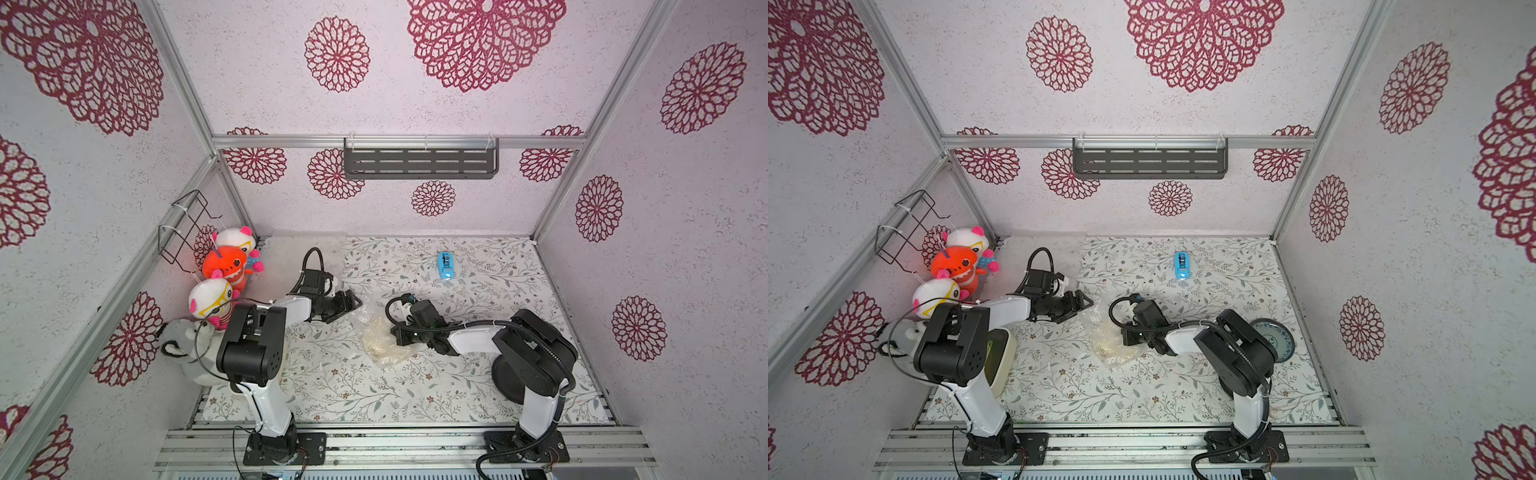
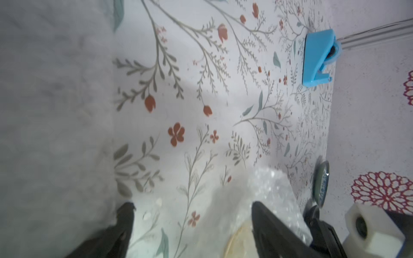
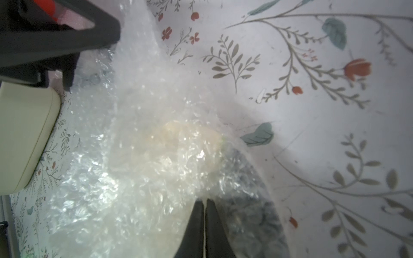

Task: Wrap dinner plates in bubble wrap
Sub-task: Wrap the plate in the bubble wrap.

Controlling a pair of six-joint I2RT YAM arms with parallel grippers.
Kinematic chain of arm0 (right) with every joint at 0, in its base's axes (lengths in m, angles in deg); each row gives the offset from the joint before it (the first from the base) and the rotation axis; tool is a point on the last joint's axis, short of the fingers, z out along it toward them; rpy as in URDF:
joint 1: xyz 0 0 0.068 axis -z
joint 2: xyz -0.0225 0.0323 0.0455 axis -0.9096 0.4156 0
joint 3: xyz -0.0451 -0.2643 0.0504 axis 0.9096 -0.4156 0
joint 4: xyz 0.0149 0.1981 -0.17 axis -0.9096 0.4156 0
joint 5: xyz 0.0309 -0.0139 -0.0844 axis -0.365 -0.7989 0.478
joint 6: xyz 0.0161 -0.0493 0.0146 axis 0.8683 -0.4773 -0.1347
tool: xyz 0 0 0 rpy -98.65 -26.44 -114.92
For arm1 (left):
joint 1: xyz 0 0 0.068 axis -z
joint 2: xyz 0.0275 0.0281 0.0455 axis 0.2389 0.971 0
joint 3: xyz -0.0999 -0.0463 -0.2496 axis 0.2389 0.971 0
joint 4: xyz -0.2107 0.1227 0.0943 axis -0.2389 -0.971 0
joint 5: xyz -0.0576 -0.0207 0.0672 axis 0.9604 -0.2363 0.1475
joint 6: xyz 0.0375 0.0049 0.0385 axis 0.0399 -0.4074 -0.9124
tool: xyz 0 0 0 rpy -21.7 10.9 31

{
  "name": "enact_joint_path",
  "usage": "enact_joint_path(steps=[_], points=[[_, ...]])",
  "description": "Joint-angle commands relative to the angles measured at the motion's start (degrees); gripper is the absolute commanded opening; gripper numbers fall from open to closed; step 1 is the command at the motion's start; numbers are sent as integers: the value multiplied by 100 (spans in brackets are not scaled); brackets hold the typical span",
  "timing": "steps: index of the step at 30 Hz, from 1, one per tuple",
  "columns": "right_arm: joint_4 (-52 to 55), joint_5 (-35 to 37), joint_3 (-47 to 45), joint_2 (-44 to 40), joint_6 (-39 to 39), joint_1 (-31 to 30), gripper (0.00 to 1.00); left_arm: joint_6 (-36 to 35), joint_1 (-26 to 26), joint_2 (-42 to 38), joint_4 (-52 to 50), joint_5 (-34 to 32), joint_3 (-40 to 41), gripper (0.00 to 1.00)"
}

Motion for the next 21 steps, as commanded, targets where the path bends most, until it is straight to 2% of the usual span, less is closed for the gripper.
enact_joint_path(steps=[1,3,5,8,11,14,17,21], points=[[769,84,-179,-44,-56,-113,8,-466,16,231,338,714,-308,68],[751,66,-196,-76,-58,-121,9,-565,16,229,379,810,-434,50],[731,44,-230,-101,-41,-129,8,-633,44,138,390,987,-484,29],[811,31,-218,-136,65,-125,8,-695,253,-264,333,997,-284,0],[984,79,-159,-158,273,-126,8,-615,712,-910,327,772,167,0],[1473,327,56,-90,750,-119,7,-519,1422,-1441,165,42,579,1],[1391,301,6,-82,1360,-119,6,-492,2205,-1705,69,-713,913,7],[1155,364,-197,-122,1984,-115,7,-398,3013,-1738,465,-1216,1442,7]])
